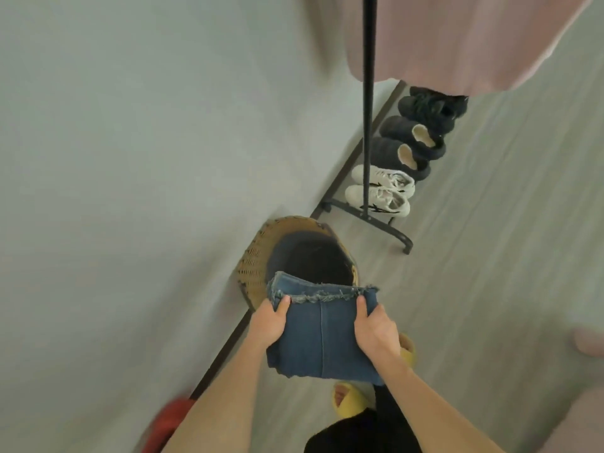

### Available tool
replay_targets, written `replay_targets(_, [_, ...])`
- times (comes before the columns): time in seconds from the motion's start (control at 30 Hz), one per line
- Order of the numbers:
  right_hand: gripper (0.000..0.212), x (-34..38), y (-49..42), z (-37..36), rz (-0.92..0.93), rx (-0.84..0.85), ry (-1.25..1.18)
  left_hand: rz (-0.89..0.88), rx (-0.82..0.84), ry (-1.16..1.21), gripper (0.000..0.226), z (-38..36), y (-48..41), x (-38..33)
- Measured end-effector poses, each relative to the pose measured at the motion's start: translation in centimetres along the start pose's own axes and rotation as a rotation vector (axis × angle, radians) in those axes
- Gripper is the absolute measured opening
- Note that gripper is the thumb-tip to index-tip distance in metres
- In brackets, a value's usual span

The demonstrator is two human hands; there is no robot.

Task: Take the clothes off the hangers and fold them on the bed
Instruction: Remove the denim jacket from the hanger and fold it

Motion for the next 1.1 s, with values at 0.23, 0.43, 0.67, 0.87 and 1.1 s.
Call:
replay_targets(0.23, [0.069,4.3,-4.5,-4.0,-0.016,0.023,0.025,0.077,0.074,0.033,0.062,4.3,-6.1,1.0])
replay_targets(0.43, [0.066,6.4,-8.6,-7.0,-0.085,0.008,0.013,0.18,0.198,0.211,0.056,6.2,-11.9,1.3])
replay_targets(0.67, [0.062,5.7,-17.3,-13.7,-0.303,-0.003,-0.217,0.168,0.324,0.173,0.09,6.4,-23.8,2.3])
replay_targets(0.87, [0.059,2.1,-27.5,-19.0,-0.415,-0.078,-0.45,0.089,0.365,0.024,0.082,1.8,-35.6,3.6])
replay_targets(1.1, [0.063,-2.5,-37.1,-22.9,-0.394,-0.144,-0.507,0.041,0.399,-0.06,0.09,-3.3,-45.7,5.0])
Point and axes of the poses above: each hand's wrist, its own y-axis away from the middle knuckle, its own z-axis out of the back of the hand, x = y × z, the point moved 2 cm from there along -y, towards the middle knuckle, and after that the axes turned 6 degrees about x, right-handed, at the moved point
